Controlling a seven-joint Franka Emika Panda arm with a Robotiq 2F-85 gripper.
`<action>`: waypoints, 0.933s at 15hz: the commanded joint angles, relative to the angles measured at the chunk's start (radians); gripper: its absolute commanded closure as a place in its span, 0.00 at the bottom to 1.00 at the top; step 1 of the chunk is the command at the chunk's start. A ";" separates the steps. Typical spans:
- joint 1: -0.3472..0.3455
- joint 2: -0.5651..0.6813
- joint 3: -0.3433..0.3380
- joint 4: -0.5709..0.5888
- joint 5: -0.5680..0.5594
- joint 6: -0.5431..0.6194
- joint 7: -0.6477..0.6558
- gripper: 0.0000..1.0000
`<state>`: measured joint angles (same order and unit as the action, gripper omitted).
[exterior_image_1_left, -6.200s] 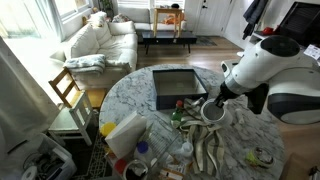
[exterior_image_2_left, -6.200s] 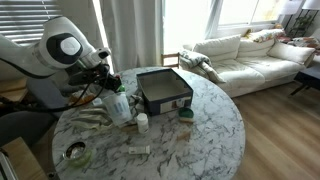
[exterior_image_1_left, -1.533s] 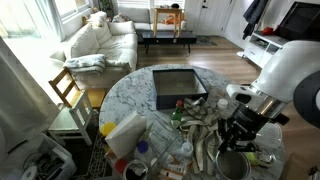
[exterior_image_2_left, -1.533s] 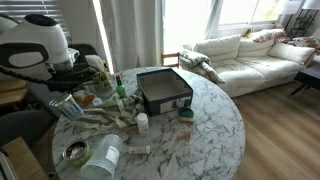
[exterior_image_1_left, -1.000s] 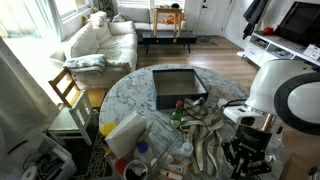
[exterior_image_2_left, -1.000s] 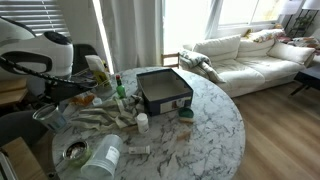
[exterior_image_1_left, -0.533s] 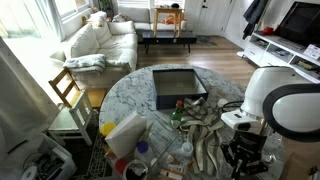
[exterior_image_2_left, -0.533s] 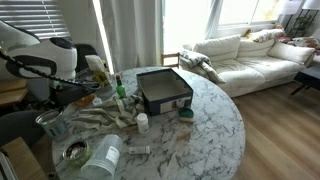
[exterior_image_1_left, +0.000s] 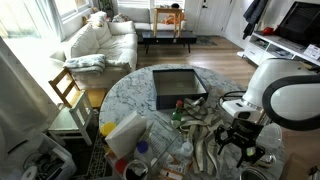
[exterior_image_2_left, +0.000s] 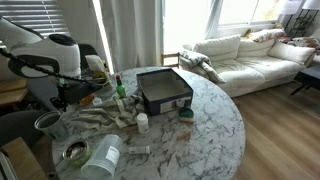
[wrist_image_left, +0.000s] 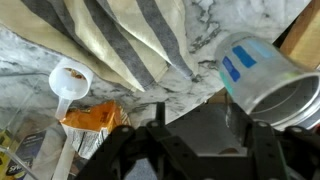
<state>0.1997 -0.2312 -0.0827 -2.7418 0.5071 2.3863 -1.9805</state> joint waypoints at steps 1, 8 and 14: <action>-0.026 -0.013 0.007 0.000 -0.014 0.020 -0.033 0.03; -0.081 -0.070 0.034 -0.013 -0.133 0.105 0.123 0.00; -0.225 -0.235 0.013 -0.027 -0.431 0.127 0.471 0.00</action>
<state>0.0401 -0.3600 -0.0615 -2.7355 0.1806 2.5151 -1.6420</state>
